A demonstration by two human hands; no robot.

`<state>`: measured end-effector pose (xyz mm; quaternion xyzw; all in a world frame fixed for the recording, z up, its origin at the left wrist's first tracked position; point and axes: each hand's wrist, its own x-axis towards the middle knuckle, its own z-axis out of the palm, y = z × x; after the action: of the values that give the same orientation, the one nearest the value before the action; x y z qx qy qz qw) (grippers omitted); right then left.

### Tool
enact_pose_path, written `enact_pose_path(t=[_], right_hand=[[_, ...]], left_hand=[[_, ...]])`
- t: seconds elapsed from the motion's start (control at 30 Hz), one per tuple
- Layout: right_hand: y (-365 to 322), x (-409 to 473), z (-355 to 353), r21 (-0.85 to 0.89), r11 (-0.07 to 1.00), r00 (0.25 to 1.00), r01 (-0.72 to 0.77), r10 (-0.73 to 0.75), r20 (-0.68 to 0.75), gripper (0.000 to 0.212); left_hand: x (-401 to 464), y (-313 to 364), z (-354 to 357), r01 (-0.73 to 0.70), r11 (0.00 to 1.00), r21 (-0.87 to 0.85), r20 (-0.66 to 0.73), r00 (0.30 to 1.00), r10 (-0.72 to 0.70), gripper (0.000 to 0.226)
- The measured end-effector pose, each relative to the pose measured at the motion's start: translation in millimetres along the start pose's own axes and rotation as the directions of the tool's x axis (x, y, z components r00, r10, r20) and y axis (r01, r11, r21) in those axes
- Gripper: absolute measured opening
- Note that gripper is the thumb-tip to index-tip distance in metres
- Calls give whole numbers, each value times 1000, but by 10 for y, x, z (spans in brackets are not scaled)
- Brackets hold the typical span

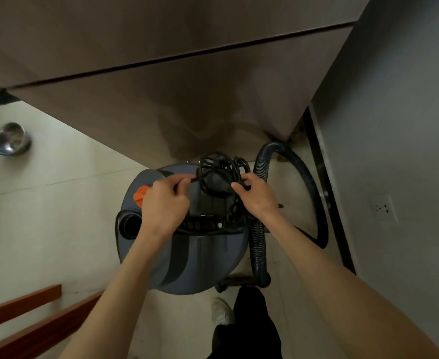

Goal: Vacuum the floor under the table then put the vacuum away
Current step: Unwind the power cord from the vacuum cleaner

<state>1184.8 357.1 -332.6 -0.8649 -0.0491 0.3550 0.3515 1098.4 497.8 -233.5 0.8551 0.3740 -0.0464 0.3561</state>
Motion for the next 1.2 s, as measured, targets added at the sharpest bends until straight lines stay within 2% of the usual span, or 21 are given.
enact_pose_path(t=[0.1,0.23,0.33,0.43,0.5,0.63,0.67,0.8,0.9,0.97,1.1,1.2], right_hand=[[-109,74,19,-46,998,999,-49,48,-23,39],[-119,184,43,-66,994,996,-89,90,20,31],[-96,204,61,-67,993,992,-102,106,62,32],[-102,203,87,-76,989,988,-130,136,73,46],[-120,194,108,-64,986,988,-151,153,26,51],[-191,154,135,-62,980,981,-188,184,-65,41],[-206,140,138,-66,980,980,-189,185,-70,38],[-219,102,138,-135,980,987,-149,140,-74,36],[-211,70,124,-172,978,992,-121,112,-61,37],[-193,87,139,-127,981,988,-149,141,-64,50],[-44,135,221,46,945,945,-324,326,-33,85],[36,134,206,49,925,926,-376,373,53,85]], left_hand=[[-4,33,-99,-12,971,-238,9,1000,15,25],[27,-34,-211,76,941,-329,44,997,-66,27],[1,-180,-289,140,948,-285,141,985,-102,26],[-87,-241,-424,81,963,-257,70,995,-65,17],[-134,-178,-484,14,963,-269,54,999,1,14],[-71,-77,-410,-35,985,-170,128,990,57,17],[-36,-43,-395,-24,982,-190,122,991,48,16],[56,155,-360,48,870,-490,113,994,9,13],[89,302,-293,67,809,-584,86,996,-20,15],[111,315,-282,102,778,-620,40,994,-98,20],[124,-8,-377,76,844,-531,-151,972,-182,23],[153,-345,-445,83,898,-433,-208,960,-189,27]])
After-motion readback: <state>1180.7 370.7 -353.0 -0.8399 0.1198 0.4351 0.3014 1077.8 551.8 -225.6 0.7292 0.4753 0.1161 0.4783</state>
